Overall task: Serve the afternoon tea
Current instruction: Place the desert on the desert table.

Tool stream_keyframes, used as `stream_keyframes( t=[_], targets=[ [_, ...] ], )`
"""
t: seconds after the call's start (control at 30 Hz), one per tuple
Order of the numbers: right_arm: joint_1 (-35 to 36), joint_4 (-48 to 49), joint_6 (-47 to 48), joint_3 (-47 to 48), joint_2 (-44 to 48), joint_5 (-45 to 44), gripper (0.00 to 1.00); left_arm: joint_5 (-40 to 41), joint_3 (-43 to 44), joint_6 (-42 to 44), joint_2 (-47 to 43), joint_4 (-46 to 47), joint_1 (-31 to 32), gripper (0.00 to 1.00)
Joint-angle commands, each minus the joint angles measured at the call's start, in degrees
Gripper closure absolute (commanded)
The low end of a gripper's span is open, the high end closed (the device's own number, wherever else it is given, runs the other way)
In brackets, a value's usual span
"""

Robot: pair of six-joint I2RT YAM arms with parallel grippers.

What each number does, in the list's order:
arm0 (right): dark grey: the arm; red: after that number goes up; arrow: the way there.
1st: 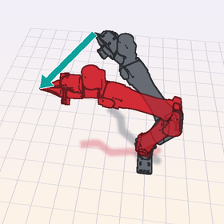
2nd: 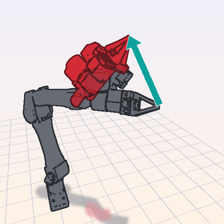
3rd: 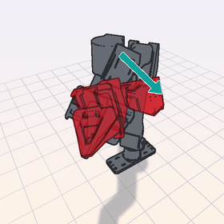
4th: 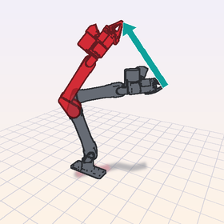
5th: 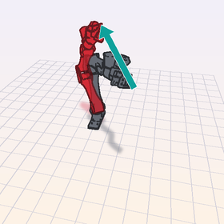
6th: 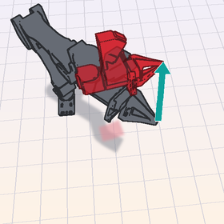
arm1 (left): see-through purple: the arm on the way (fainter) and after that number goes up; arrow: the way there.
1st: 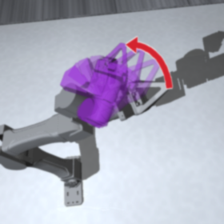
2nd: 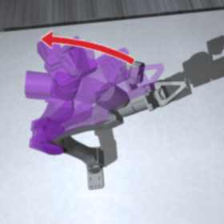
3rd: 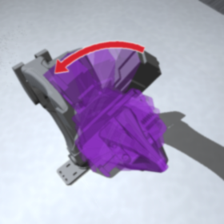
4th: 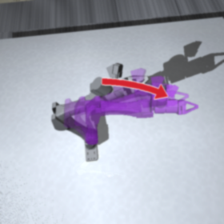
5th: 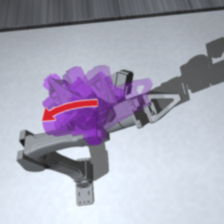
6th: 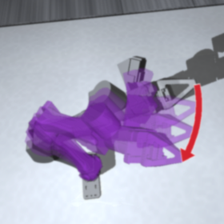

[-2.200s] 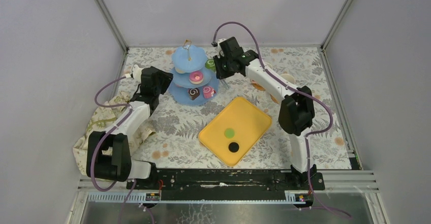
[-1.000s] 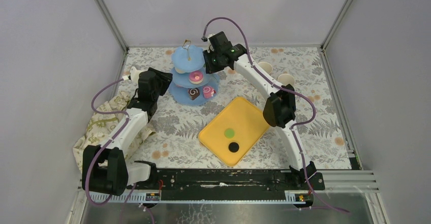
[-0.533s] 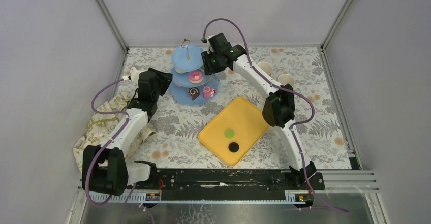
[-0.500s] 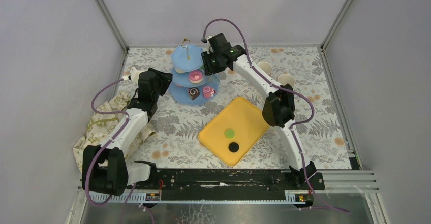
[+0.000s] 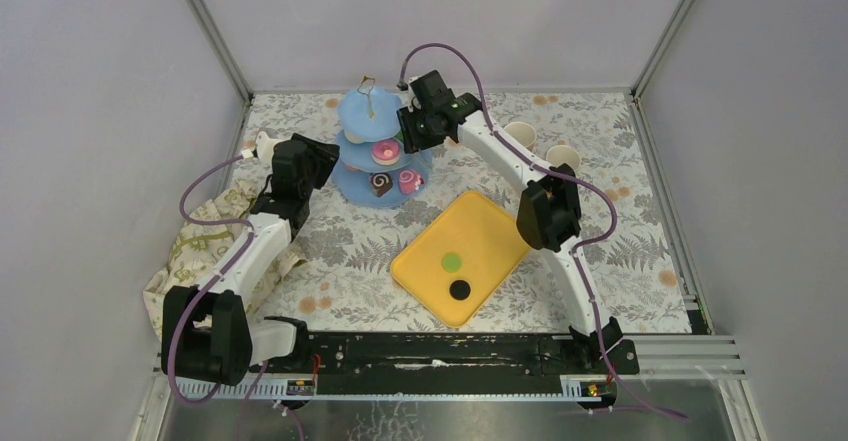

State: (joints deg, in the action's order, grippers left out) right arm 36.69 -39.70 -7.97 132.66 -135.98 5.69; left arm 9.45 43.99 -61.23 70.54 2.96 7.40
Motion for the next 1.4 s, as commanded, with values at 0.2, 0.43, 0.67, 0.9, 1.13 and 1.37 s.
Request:
stream_keyframes(
  t=[0.2, 0.43, 0.67, 0.9, 1.13, 1.37],
  targets=[
    [0.4, 3.5, -0.2, -4.5, 7.2, -0.2, 0.54, 1.8, -0.2, 0.9, -1.4, 0.5, 0.2, 0.42],
    [0.4, 3.2, 0.2, -4.6, 8.2, -0.8, 0.53, 1.5, 0.0, 0.7, -1.0, 0.5, 0.2, 0.42],
    [0.4, 3.2, 0.1, -4.6, 8.6, -0.8, 0.52, 1.6, 0.2, 1.0, -0.8, 0.4, 0.3, 0.42],
    [0.4, 3.3, 0.2, -5.8, 9.6, -0.8, 0.53, 1.8, 0.5, 1.1, -0.6, 0.3, 0.2, 0.42],
    [0.4, 5.7, 0.1, -11.3, 13.3, -1.5, 0.53, 2.0, 0.6, 1.4, -0.6, 0.2, 0.2, 0.42],
    [0.4, 6.6, 0.1, -13.4, 15.0, -1.4, 0.54, 2.0, 1.1, 2.0, -0.2, 0.3, 0.2, 0.42]
  ],
)
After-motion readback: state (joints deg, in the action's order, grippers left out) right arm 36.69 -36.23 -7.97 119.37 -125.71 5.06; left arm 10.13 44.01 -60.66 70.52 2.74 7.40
